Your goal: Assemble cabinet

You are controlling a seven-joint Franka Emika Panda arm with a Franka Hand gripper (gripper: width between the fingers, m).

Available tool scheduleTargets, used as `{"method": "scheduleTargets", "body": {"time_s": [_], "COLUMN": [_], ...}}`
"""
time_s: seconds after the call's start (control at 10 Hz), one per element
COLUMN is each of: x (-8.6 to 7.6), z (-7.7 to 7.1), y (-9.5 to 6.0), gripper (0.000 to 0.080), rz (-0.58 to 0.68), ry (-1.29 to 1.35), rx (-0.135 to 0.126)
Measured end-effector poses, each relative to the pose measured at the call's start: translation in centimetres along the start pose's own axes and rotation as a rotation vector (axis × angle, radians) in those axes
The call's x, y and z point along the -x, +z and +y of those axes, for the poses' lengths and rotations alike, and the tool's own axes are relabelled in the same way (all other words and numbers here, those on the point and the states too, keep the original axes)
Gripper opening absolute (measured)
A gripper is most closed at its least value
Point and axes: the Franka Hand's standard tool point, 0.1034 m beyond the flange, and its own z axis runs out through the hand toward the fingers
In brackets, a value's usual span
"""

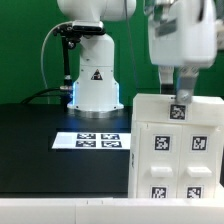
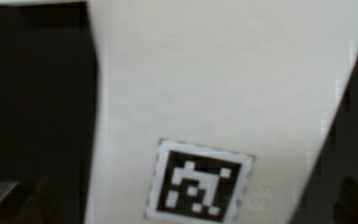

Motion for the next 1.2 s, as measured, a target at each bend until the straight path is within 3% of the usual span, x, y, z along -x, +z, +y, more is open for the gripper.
{"method": "scheduleTargets", "body": {"time_s": [0.1, 0.5, 0.9, 1.2], "x": [0.2, 0.2, 1.3, 1.1], "z": [-0.1, -0.1, -0.2, -0.1], "y": [-0.6, -0.4, -0.5, -0.5], "gripper": [0.0795, 0.0797, 0.0797, 0.0797], "rz": [-0.005, 0.004, 0.009, 0.009], "ry": [-0.142, -0.441, -1.072, -1.25], "rx": [-0.008, 0.0, 0.015, 0.016]}}
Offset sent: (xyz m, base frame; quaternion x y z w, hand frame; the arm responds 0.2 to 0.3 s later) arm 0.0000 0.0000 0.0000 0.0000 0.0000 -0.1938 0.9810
